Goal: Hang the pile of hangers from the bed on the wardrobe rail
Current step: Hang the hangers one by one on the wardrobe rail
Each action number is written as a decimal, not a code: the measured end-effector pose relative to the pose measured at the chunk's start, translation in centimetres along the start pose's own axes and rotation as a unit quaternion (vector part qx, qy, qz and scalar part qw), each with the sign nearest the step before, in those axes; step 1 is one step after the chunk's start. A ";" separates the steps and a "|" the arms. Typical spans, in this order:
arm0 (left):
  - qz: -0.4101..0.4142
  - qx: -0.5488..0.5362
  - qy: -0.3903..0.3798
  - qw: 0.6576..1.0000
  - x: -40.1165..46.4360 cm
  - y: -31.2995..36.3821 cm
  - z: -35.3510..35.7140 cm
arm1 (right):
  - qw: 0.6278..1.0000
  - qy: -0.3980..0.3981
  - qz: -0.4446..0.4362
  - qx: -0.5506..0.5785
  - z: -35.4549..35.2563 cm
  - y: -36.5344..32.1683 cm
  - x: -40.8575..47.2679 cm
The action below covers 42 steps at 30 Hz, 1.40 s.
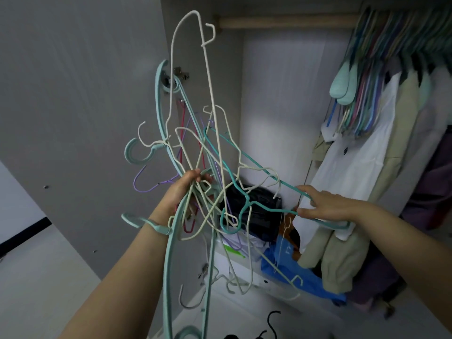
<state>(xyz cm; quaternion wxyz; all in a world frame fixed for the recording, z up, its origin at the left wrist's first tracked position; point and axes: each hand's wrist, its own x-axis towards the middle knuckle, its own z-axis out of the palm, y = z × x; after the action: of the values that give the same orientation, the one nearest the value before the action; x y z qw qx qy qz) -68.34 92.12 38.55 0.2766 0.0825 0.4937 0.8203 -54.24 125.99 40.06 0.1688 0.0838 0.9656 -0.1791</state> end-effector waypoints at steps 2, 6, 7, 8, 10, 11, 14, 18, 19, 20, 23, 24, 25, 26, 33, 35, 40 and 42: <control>0.002 0.006 0.005 1.000 0.0 -0.1 -0.1 | 0.996 0.007 0.000 -0.090 0.3 0.2 -0.2; 0.016 0.045 0.022 0.999 0.2 -0.1 -0.1 | 0.982 0.100 0.000 -0.158 1.2 0.0 -0.3; 0.020 0.065 0.030 0.997 0.2 0.1 -0.1 | 0.983 0.116 -0.005 -0.142 1.5 0.1 0.0; 0.024 0.088 0.040 0.995 0.2 0.2 0.0 | 0.987 0.123 -0.014 -0.108 1.9 0.2 0.2; 0.021 0.124 0.046 0.991 0.1 0.3 0.1 | 0.991 0.125 -0.039 -0.025 2.6 0.4 0.5; 0.017 0.136 0.048 0.989 -0.1 0.3 0.1 | 0.990 0.135 -0.049 0.006 3.1 0.6 0.8; 0.003 0.161 0.078 0.984 -0.6 0.3 0.3 | 0.972 0.178 -0.039 0.148 3.6 1.1 1.2; 0.008 0.152 0.076 0.986 -0.6 0.6 0.1 | 0.952 0.219 -0.051 0.209 3.5 1.7 1.1; 0.010 0.154 0.076 0.985 -0.5 0.6 0.3 | 0.948 0.215 -0.051 0.228 3.5 1.7 1.2; 0.015 0.160 0.079 0.984 -0.5 0.6 0.3 | 0.943 0.209 -0.044 0.255 3.4 1.4 1.1; 0.029 0.164 0.075 0.983 -0.4 0.4 0.2 | 0.924 0.174 -0.022 0.339 3.0 0.3 1.2; 0.025 0.154 0.068 0.985 -0.3 0.4 0.0 | 0.914 0.149 -0.018 0.378 2.9 0.0 1.1; 0.019 0.144 0.063 0.987 -0.2 0.4 -0.3 | 0.904 0.127 -0.016 0.407 2.9 -0.1 1.0; 0.013 0.138 0.056 0.989 -0.3 0.4 -0.5 | 0.898 0.109 -0.016 0.425 2.9 -0.1 0.7; -0.019 0.134 0.024 0.990 -0.5 -0.2 -2.5 | 0.874 -0.042 0.010 0.484 2.0 0.9 -0.3; -0.019 0.137 0.015 0.990 -0.6 -0.3 -2.6 | 0.847 -0.109 -0.003 0.520 2.0 1.0 -0.6; -0.024 0.139 -0.015 0.990 -0.4 -0.5 -2.8 | 0.761 -0.219 -0.071 0.606 2.8 1.6 -0.4; -0.021 0.131 -0.022 0.991 -0.3 -0.6 -2.7 | 0.753 -0.206 -0.072 0.620 3.1 1.3 0.0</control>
<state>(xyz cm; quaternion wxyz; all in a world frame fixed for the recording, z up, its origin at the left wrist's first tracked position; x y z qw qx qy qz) -69.00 90.12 36.73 0.2912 0.1260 0.5922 0.7407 -52.99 126.08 36.94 0.2607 0.0612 0.5877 -0.7634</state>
